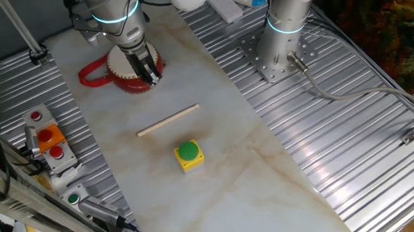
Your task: Play the drum
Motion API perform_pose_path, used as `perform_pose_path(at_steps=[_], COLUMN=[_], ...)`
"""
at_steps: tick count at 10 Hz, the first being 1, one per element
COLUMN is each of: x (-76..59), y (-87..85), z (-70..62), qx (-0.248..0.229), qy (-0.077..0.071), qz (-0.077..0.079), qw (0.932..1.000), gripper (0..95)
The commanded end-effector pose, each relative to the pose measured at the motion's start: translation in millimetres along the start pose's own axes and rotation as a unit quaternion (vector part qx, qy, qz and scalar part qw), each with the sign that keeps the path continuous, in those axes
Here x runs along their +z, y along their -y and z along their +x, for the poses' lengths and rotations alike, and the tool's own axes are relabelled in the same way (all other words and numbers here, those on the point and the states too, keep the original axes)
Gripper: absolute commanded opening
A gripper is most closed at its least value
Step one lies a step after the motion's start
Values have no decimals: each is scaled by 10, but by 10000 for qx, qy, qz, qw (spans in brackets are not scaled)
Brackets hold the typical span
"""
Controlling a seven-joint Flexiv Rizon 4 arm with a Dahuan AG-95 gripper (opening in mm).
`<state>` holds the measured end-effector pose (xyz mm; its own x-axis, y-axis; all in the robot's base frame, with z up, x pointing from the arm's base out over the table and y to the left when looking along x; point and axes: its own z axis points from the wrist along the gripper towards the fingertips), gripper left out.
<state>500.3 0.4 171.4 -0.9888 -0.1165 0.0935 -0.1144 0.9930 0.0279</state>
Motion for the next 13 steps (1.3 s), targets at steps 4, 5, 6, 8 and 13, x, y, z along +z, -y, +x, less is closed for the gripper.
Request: perform_pose_path(at_steps=[4, 5, 6, 8, 13], x=[-7, -8, -9, 19, 554], y=[-3, -4, -4, -2, -15], z=[-4, -5, -6, -14, -112], qx=[49, 50, 45, 50, 61], qy=[23, 25, 29, 35, 139], qz=[5, 1, 2, -1, -27], qw=[10000, 10000, 10000, 10000, 9999], gripper=[0, 0, 0, 0, 0])
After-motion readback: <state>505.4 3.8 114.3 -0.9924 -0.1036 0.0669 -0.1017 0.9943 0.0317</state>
